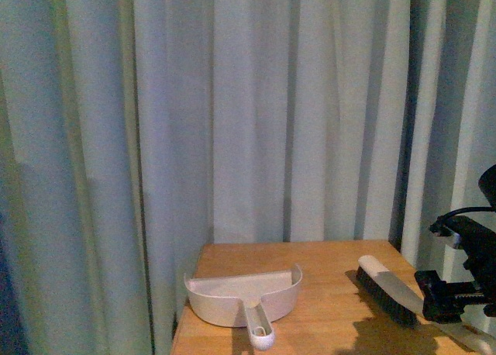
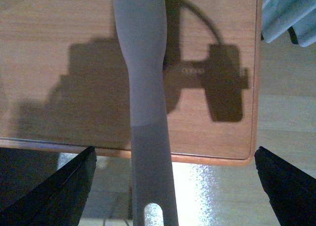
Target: Clean up trash
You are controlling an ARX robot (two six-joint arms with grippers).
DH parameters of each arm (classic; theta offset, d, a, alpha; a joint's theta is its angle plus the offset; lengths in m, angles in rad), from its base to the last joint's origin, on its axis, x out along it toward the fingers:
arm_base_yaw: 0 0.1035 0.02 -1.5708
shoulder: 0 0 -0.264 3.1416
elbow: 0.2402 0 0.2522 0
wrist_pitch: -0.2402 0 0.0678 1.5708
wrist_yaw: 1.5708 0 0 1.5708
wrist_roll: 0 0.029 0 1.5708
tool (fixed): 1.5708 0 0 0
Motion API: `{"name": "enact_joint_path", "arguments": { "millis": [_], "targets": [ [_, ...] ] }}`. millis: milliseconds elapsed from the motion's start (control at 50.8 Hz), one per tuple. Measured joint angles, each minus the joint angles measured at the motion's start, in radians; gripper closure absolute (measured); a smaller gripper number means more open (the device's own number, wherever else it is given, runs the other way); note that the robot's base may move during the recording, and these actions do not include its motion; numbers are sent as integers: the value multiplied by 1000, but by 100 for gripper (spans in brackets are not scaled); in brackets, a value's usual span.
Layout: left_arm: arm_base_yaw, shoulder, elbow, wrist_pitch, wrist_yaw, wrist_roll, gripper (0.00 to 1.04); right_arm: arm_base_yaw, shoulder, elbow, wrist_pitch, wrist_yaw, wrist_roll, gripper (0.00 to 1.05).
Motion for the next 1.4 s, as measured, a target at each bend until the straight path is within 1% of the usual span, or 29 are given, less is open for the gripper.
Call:
{"name": "enact_joint_path", "arguments": {
  "millis": [394, 414, 453, 492, 729, 827, 926, 985, 1162, 1182, 1280, 1300, 1379, 1398],
  "targets": [
    [0, 0, 0, 0, 0, 0, 8, 6, 84, 34, 18, 1, 24, 8],
    [0, 0, 0, 0, 0, 0, 8, 6, 86, 39, 18, 1, 28, 9],
    [0, 0, 0, 0, 0, 0, 8, 6, 89, 46, 18, 2, 30, 16],
    [0, 0, 0, 0, 0, 0, 8, 6, 93, 53, 18, 2, 31, 19],
    [0, 0, 0, 0, 0, 0, 8, 6, 123, 77, 17, 8, 38, 14],
    [0, 0, 0, 0, 0, 0, 8, 6, 135, 81, 14, 11, 39, 9],
    [0, 0, 0, 0, 0, 0, 8, 6, 143, 84, 14, 14, 42, 9],
    [0, 0, 0, 0, 0, 0, 8, 6, 146, 85, 14, 14, 46, 14],
    [0, 0, 0, 0, 0, 0, 8, 6, 151, 85, 23, 20, 49, 41],
    [0, 0, 0, 0, 0, 0, 8, 6, 151, 85, 24, 20, 50, 43],
    [0, 0, 0, 0, 0, 0, 8, 6, 151, 85, 26, 20, 53, 62],
    [0, 0, 0, 0, 0, 0, 8, 6, 151, 85, 26, 20, 53, 67],
    [0, 0, 0, 0, 0, 0, 8, 6, 151, 85, 26, 15, 53, 81],
    [0, 0, 0, 0, 0, 0, 8, 6, 151, 84, 26, 15, 54, 82]
  ]
}}
